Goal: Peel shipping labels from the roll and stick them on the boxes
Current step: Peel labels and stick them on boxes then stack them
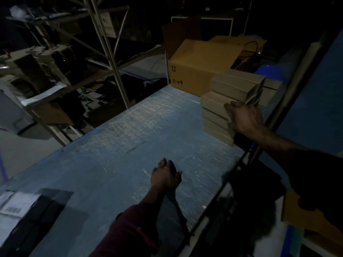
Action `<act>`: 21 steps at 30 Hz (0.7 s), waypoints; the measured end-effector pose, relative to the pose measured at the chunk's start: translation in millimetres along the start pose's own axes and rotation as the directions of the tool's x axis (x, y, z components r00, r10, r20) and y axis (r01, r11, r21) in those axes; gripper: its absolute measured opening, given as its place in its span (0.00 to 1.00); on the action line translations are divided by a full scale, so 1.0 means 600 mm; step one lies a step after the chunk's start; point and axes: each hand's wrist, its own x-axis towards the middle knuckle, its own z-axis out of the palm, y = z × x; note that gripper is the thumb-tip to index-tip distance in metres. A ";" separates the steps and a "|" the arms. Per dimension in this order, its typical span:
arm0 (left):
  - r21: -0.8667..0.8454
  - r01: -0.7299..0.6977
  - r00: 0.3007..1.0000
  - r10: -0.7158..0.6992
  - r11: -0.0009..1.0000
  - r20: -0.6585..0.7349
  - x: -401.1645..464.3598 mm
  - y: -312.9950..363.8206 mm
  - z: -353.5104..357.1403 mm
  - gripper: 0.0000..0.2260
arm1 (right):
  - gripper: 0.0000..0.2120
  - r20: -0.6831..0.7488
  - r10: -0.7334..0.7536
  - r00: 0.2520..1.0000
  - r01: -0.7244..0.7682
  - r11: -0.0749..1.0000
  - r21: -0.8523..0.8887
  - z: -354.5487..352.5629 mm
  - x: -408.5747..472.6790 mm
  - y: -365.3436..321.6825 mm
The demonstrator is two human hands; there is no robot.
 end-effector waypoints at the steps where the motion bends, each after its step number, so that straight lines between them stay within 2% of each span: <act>1: -0.008 -0.002 1.000 0.002 1.000 0.004 0.000 0.001 -0.001 0.28 | 0.32 -0.035 -0.012 0.999 0.014 0.999 0.048 -0.002 -0.002 0.000; 4: -0.038 0.007 0.999 -0.006 0.999 0.034 0.009 -0.008 -0.001 0.31 | 0.30 -0.212 -0.040 0.976 0.094 0.964 0.250 -0.008 -0.014 -0.008; 6: -0.035 0.000 0.998 0.002 0.999 0.061 0.018 -0.017 -0.005 0.34 | 0.30 -0.296 0.009 0.955 0.110 0.918 0.382 -0.019 -0.024 -0.028; 7: -0.057 0.000 0.998 0.003 0.998 0.056 0.019 -0.025 -0.007 0.32 | 0.30 -0.292 0.064 0.954 0.088 0.873 0.480 -0.027 -0.031 -0.044; 8: -0.095 -0.019 1.000 0.021 0.995 0.021 0.015 -0.035 -0.011 0.31 | 0.30 -0.243 0.128 0.961 0.046 0.797 0.602 -0.031 -0.036 -0.060; 10: -0.180 -0.017 1.000 0.013 0.984 -0.023 -0.012 -0.053 -0.031 0.34 | 0.27 -0.058 0.205 0.977 -0.071 0.568 0.820 -0.028 -0.048 -0.092; 12: -0.264 0.031 0.999 -0.040 0.964 -0.029 -0.058 -0.078 -0.049 0.35 | 0.18 0.074 0.186 0.980 -0.139 0.364 0.921 0.000 -0.063 -0.128; 14: -0.371 0.102 0.987 -0.141 0.923 -0.081 -0.124 -0.106 -0.060 0.30 | 0.09 0.171 0.142 0.975 -0.199 0.215 0.956 0.035 -0.089 -0.180; 16: -0.534 0.159 0.955 -0.267 0.831 -0.132 -0.197 -0.133 -0.064 0.27 | 0.02 0.258 0.036 0.965 -0.260 0.176 0.949 0.073 -0.126 -0.235; 18: -0.688 0.185 0.894 -0.411 0.701 -0.179 -0.268 -0.165 -0.057 0.24 | 0.08 0.334 -0.081 0.939 -0.310 0.221 0.925 0.115 -0.157 -0.290; 19: -0.733 0.180 0.870 -0.454 0.656 -0.193 -0.301 -0.182 -0.057 0.28 | 0.07 0.368 -0.137 0.920 -0.331 0.234 0.914 0.132 -0.172 -0.316; 21: -0.748 0.179 0.840 -0.495 0.639 -0.222 -0.362 -0.215 -0.058 0.36 | 0.04 0.421 -0.268 0.866 -0.357 0.256 0.898 0.152 -0.193 -0.373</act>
